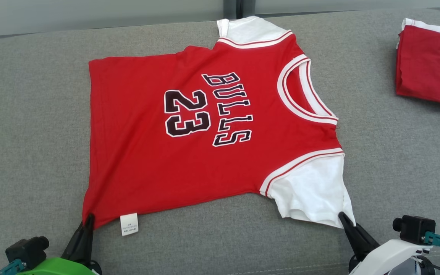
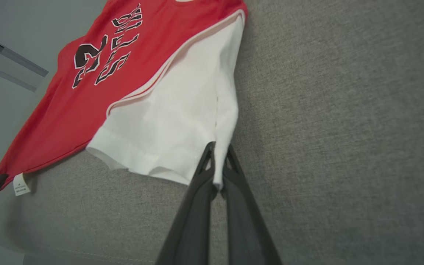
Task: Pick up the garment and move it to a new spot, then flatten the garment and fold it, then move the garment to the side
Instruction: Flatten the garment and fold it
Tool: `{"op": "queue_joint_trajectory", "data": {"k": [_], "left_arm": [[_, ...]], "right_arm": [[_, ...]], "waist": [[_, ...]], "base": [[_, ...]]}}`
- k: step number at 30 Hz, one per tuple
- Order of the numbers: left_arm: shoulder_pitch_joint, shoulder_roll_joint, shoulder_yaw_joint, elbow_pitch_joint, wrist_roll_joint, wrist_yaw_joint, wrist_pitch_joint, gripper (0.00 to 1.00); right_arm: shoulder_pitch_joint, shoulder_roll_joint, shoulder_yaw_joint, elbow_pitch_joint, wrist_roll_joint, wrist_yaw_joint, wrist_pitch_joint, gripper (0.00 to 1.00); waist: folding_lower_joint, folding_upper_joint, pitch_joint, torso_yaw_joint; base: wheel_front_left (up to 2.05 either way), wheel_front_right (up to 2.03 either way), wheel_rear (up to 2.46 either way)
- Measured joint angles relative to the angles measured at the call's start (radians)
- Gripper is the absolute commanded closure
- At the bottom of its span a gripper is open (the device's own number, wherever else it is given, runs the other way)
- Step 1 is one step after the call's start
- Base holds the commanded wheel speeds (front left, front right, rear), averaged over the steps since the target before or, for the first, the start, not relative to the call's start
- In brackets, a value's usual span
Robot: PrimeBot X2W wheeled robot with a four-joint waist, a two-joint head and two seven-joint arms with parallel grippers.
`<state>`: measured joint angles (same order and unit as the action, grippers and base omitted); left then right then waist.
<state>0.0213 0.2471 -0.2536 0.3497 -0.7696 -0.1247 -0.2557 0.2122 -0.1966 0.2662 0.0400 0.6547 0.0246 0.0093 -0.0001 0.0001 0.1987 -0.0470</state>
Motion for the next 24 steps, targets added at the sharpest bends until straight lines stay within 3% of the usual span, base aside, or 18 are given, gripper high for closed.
{"op": "queue_joint_trajectory", "data": {"k": [1, 3, 4, 6, 7, 8, 24], "left_arm": [[0.000, -0.001, 0.000, 0.002, 0.000, 0.000, 0.000, 0.53], [0.000, -0.001, 0.001, 0.005, 0.000, 0.000, 0.000, 0.15], [-0.001, -0.002, 0.003, 0.007, 0.000, 0.000, 0.000, 0.03], [-0.001, -0.002, 0.012, 0.011, 0.000, 0.000, 0.000, 0.00], [-0.001, -0.002, 0.016, 0.012, 0.000, 0.000, 0.000, 0.00], [-0.001, -0.002, 0.021, 0.016, 0.000, 0.000, 0.000, 0.00], [-0.001, -0.010, 0.117, -0.005, 0.006, 0.000, 0.000, 0.00]], "right_arm": [[0.000, 0.000, 0.001, 0.002, -0.004, 0.000, 0.000, 0.86], [-0.001, 0.000, 0.002, 0.007, -0.007, 0.000, 0.000, 0.68], [-0.002, 0.000, 0.003, 0.010, -0.008, 0.000, 0.000, 0.60], [-0.005, 0.000, 0.003, 0.015, -0.014, 0.000, -0.001, 0.39], [-0.007, 0.000, 0.004, 0.016, -0.014, 0.000, -0.001, 0.13], [-0.010, -0.001, 0.004, 0.018, -0.014, -0.001, -0.001, 0.00], [-0.021, -0.042, -0.002, 0.019, -0.115, -0.028, -0.064, 0.00]], "waist": [[0.0000, 0.0000, 0.000, 0.000], [0.0000, 0.0000, -0.001, 0.000], [0.0000, 0.0000, -0.001, 0.000], [0.0000, 0.0000, -0.002, 0.000], [0.0000, 0.0000, -0.002, 0.000], [0.0000, 0.0000, -0.002, 0.000], [0.0000, 0.0000, -0.037, -0.012]], "base": [[0.00, 0.00, 0.00], [0.00, 0.00, 0.00], [0.00, 0.00, 0.00], [0.00, 0.00, 0.00], [0.00, 0.00, 0.00], [0.00, 0.00, 0.00], [0.00, 0.00, 0.00]]}}
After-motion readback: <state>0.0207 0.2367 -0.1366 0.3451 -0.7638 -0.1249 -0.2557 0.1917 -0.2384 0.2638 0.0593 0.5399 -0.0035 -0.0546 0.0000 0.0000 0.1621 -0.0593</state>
